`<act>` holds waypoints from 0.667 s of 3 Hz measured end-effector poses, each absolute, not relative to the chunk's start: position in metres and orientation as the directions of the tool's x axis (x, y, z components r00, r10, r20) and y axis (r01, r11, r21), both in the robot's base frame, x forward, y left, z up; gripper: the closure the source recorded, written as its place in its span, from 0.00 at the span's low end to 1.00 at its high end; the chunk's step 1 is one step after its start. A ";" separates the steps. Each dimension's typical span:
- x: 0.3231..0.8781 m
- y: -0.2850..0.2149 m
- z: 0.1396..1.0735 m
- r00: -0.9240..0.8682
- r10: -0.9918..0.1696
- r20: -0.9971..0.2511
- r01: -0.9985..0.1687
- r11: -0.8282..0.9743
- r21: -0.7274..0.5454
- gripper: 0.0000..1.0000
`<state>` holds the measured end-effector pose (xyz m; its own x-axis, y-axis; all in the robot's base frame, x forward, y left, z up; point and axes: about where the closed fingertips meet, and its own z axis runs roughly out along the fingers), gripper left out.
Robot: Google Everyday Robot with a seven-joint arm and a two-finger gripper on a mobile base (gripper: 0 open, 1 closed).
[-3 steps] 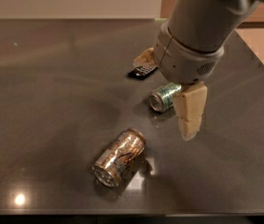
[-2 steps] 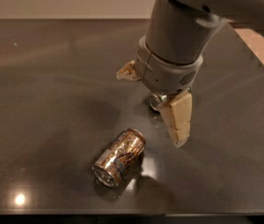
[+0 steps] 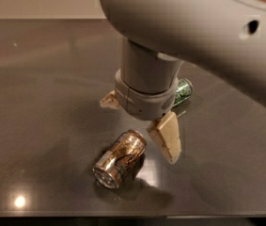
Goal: Pick orange can
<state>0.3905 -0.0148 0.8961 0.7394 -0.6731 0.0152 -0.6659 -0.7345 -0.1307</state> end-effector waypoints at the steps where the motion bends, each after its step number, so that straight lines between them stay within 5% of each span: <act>1: 0.386 -0.010 0.875 0.773 -0.634 0.011 -0.632 -0.771 -0.081 0.00; 2: 0.386 -0.008 0.857 0.787 -0.616 0.005 -0.616 -0.787 -0.041 0.00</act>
Offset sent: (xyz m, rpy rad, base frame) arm -0.0057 0.0045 -0.0631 -0.1028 0.1179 0.0988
